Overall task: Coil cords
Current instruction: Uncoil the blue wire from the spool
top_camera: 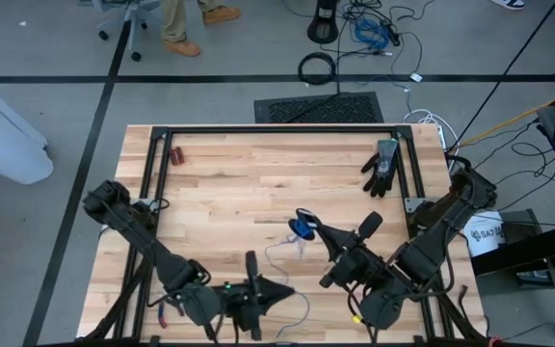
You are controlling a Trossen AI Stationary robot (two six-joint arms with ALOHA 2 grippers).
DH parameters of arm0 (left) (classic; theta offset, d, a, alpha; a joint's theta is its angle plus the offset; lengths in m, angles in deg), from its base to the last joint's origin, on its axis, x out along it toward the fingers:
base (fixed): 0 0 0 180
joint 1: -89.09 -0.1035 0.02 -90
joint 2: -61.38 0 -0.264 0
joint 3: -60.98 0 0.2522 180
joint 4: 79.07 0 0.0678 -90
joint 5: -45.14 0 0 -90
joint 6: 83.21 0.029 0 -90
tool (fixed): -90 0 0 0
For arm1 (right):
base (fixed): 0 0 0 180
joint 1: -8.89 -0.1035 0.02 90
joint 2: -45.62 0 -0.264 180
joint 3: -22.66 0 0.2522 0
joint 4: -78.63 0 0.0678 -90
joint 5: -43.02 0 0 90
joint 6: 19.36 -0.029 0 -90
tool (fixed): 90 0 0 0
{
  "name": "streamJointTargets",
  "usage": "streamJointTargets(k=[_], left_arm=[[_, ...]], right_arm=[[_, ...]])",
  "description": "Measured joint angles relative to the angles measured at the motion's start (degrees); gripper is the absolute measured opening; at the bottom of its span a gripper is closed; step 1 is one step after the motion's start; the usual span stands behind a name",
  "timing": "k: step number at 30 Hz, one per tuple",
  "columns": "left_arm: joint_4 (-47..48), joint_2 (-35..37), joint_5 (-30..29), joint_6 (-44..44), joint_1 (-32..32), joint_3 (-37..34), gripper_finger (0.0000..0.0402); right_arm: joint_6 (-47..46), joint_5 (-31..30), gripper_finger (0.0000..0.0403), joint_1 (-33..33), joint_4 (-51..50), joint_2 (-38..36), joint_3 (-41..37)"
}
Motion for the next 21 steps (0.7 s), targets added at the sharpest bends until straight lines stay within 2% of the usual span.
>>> streamJointTargets(k=[6,14,16,18,21], left_arm=[[0.1,0.5,-7.8,3.5,2.7,0.0,0.0014],[-3.0,2.2,-13.6,6.3,6.2,0.0,0.0015],[-3.0,2.5,-14.9,6.3,6.2,0.0,0.0015],[-1.3,2.5,-14.8,7.5,6.2,0.0,0.0016],[3.8,2.4,-10.5,7.5,6.0,0.0,0.0030]], right_arm=[[1.7,0.4,0.0000,-1.2,0.0,-0.2,0.0],[5.1,0.7,0.0000,-4.1,1.0,-0.2,0.0],[6.8,2.4,0.0000,-4.5,1.4,-0.2,0.0],[8.9,5.6,0.0000,-4.9,2.0,-0.2,0.0],[11.8,11.0,0.0000,-5.1,3.1,-0.2,0.0]])
